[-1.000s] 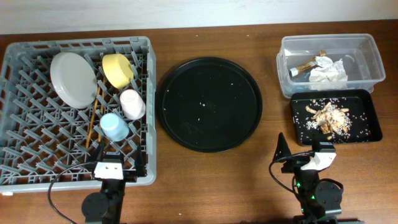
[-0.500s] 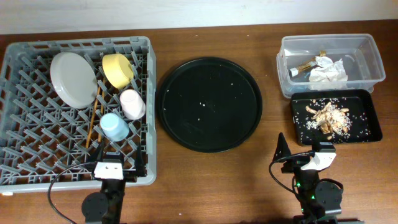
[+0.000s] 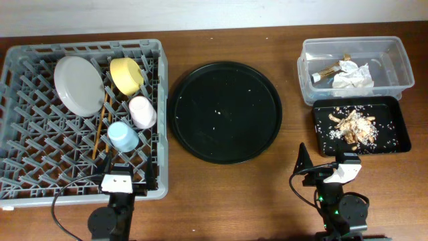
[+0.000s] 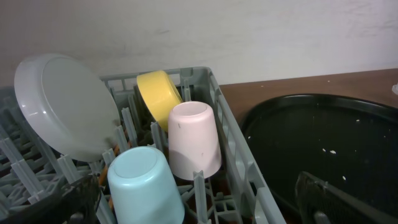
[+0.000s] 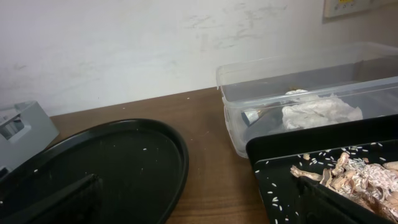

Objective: Sort waste into correct bins and load items into the dishwasher rack

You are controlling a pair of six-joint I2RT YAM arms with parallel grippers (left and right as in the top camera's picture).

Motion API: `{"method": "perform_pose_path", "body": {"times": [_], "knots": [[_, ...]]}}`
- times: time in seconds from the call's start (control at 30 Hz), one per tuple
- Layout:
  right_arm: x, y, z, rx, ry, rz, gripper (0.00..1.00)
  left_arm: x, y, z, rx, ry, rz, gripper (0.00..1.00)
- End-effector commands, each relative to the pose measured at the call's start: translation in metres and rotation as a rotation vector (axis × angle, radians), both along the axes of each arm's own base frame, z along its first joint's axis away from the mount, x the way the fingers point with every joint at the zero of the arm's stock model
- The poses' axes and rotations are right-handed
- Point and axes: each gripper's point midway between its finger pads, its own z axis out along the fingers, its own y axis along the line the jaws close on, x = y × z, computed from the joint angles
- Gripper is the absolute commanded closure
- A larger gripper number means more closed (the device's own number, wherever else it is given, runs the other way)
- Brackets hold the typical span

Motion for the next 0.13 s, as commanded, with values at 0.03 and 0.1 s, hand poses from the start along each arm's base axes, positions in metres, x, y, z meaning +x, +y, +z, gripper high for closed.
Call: {"method": "perform_pose_path", "body": {"times": [0.03, 0.1], "knots": [[0.0, -0.0011, -0.0034, -0.01, 0.005, -0.003, 0.02, -0.0001, -0.0007, -0.0014, 0.018, -0.003, -0.007, 0.01], [0.0, -0.0011, -0.0034, -0.01, 0.005, -0.003, 0.02, -0.0001, -0.0007, -0.0014, 0.018, -0.003, -0.007, 0.01]]}}
